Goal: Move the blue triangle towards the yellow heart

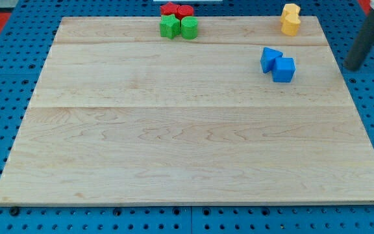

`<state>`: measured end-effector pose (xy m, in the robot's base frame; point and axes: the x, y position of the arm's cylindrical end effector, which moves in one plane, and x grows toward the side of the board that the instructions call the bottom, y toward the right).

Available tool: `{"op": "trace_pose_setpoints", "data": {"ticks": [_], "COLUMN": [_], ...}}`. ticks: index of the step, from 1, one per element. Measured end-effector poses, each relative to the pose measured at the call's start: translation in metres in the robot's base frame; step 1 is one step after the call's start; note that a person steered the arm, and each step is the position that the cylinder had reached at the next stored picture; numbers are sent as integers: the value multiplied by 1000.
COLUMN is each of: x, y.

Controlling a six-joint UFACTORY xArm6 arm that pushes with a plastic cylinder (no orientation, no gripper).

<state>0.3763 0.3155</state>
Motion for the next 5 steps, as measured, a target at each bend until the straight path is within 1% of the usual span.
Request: {"op": "trace_pose_setpoints", "data": {"ticks": [1,2,3,4,5], "x": [34,-7,-68,-55,12], "y": [-47,-95,-114,-102,-49]}}
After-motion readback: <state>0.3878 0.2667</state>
